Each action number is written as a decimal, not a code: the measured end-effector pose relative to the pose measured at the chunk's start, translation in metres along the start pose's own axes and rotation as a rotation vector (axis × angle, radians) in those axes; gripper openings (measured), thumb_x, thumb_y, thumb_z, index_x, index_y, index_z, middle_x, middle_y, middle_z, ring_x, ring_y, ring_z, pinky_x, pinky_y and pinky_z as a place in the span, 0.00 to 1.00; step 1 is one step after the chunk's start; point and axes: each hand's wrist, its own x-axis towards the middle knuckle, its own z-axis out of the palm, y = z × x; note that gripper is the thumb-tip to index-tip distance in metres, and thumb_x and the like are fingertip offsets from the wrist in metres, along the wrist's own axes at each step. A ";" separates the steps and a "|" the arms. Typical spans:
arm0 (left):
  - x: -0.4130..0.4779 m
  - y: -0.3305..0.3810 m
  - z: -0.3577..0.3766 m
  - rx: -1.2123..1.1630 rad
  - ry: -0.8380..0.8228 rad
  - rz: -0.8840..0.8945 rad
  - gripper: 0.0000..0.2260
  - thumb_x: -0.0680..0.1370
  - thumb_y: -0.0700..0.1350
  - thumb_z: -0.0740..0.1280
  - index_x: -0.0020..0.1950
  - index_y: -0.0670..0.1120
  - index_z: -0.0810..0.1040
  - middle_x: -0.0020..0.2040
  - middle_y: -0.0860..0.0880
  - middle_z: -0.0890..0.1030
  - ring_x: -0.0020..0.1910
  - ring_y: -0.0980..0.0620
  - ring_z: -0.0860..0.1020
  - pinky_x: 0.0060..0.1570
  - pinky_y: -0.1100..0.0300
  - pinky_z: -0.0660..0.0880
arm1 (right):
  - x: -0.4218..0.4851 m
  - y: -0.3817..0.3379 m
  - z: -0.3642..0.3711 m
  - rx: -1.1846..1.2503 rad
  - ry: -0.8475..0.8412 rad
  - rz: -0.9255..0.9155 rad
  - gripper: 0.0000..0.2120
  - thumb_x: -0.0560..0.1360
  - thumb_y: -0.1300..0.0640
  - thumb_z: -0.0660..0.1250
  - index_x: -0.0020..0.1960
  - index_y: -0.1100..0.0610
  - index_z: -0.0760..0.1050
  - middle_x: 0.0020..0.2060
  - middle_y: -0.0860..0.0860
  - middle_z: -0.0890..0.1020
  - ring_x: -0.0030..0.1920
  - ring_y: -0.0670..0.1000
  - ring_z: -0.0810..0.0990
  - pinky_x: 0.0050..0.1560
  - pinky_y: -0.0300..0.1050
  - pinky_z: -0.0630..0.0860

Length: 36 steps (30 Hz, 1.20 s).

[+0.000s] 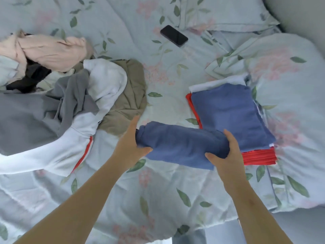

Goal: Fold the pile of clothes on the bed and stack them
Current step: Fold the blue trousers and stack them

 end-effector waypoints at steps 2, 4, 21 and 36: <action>0.013 0.023 0.023 0.223 -0.015 0.050 0.28 0.71 0.36 0.72 0.69 0.51 0.70 0.49 0.53 0.74 0.47 0.52 0.73 0.43 0.73 0.69 | 0.022 0.000 -0.032 -0.272 -0.042 -0.029 0.30 0.69 0.66 0.70 0.68 0.48 0.68 0.55 0.45 0.75 0.51 0.50 0.74 0.42 0.38 0.70; 0.027 0.046 0.043 0.400 -0.001 0.115 0.12 0.72 0.40 0.71 0.54 0.47 0.79 0.46 0.51 0.77 0.45 0.50 0.74 0.36 0.75 0.67 | 0.040 -0.001 -0.063 -0.517 -0.064 -0.100 0.17 0.69 0.62 0.71 0.58 0.54 0.76 0.45 0.49 0.78 0.45 0.53 0.74 0.39 0.44 0.68; 0.177 0.201 0.180 0.460 -0.161 0.326 0.23 0.75 0.45 0.68 0.69 0.51 0.67 0.65 0.50 0.71 0.64 0.47 0.69 0.59 0.56 0.67 | 0.130 0.040 -0.144 0.180 0.008 0.362 0.13 0.75 0.61 0.65 0.36 0.58 0.63 0.31 0.54 0.63 0.33 0.51 0.63 0.35 0.45 0.61; 0.144 0.106 0.238 -0.155 0.080 -0.380 0.10 0.75 0.46 0.70 0.42 0.44 0.70 0.38 0.49 0.76 0.40 0.49 0.75 0.45 0.55 0.75 | 0.195 0.017 -0.094 -0.331 -0.093 0.099 0.07 0.73 0.53 0.68 0.43 0.54 0.70 0.34 0.49 0.77 0.36 0.51 0.75 0.33 0.40 0.69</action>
